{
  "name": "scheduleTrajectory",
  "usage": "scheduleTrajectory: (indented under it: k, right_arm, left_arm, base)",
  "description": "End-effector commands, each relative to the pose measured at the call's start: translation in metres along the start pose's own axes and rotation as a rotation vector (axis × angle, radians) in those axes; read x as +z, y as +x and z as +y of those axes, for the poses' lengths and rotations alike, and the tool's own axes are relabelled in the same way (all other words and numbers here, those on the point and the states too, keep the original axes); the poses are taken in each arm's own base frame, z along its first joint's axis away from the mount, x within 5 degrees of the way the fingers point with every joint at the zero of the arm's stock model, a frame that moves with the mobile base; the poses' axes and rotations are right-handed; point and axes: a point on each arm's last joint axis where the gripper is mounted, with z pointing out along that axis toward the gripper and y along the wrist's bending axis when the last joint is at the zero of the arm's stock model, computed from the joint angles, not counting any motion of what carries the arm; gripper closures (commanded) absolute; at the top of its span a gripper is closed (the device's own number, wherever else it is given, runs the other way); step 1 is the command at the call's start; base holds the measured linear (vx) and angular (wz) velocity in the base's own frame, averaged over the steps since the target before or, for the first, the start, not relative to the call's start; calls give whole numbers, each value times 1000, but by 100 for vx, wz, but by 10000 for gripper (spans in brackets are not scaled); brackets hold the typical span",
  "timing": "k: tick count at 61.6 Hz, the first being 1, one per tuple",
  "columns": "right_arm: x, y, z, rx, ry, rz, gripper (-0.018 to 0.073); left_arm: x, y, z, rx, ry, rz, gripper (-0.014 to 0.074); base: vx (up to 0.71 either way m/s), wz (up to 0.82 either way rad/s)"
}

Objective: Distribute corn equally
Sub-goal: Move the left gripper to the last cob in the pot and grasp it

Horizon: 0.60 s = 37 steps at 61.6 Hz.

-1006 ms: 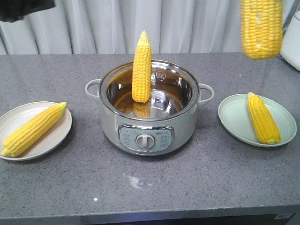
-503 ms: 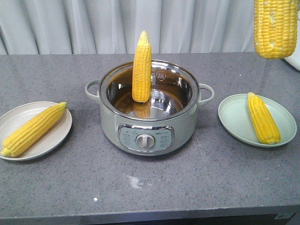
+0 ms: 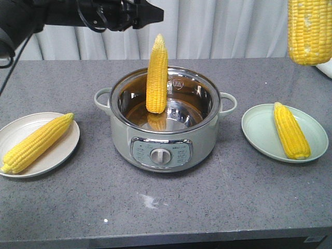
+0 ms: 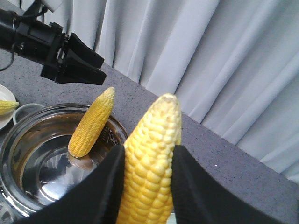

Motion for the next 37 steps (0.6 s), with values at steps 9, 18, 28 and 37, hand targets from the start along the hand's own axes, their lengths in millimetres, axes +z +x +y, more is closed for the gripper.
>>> scheduleTrajectory:
  k: [9,18,28,37]
  right_arm:
    - [-17,-7,2,-10,28,-74,564]
    - [-17,-7,2,-10,28,-73,564]
    - [-17,-7,2,-10,28,-73,564]
    - [-17,-7,2,-11,29,-73,564]
  left_arm:
    - [-6,-22,-21,2,18,-111,50]
    - [5,-14,-20,2,16,-89,50]
    - [15,-3,-15,6,6,-50,50]
    - [23,7,-9,-23,8,-13,50]
  base:
    - [0,0]
    - [0,0]
    - [0,0]
    - [0,0]
